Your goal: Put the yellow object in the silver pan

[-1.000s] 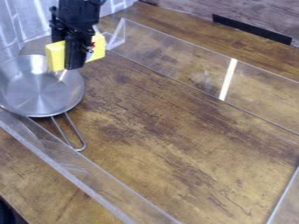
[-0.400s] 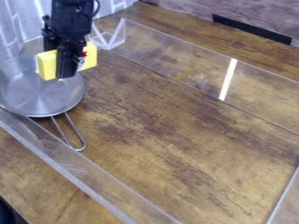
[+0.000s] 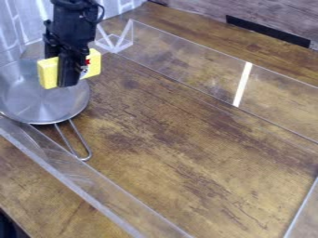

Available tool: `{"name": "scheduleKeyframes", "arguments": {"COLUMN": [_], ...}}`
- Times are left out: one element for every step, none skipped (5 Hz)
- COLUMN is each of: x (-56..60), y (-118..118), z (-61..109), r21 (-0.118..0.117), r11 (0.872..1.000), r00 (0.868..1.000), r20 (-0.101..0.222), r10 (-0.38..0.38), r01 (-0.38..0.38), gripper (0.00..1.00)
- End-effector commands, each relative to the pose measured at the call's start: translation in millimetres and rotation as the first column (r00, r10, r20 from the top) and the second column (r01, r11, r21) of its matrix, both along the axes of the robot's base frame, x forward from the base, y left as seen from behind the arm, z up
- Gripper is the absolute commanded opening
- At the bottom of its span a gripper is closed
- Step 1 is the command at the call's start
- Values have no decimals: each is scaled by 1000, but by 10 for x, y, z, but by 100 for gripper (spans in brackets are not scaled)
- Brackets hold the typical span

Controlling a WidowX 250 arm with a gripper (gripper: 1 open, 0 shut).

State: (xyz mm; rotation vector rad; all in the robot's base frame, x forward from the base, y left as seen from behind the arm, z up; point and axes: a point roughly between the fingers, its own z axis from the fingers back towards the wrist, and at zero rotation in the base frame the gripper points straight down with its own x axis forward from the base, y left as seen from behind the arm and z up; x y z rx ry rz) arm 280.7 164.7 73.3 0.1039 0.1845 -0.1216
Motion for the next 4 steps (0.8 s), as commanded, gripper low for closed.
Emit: {"name": "scheduleKeyframes", "arguments": {"x": [3, 9, 21, 31], "y": [74, 84, 92, 89], "z": [112, 54, -26, -102], "r21": [30, 35, 42, 49], "r11": [999, 999, 999, 999], "r00": [999, 999, 1000, 1000], "r20": [45, 38, 31, 25], "r10": [11, 7, 1, -3], "r01": [-12, -8, -3, 1], "gripper": [0, 0, 0, 0]}}
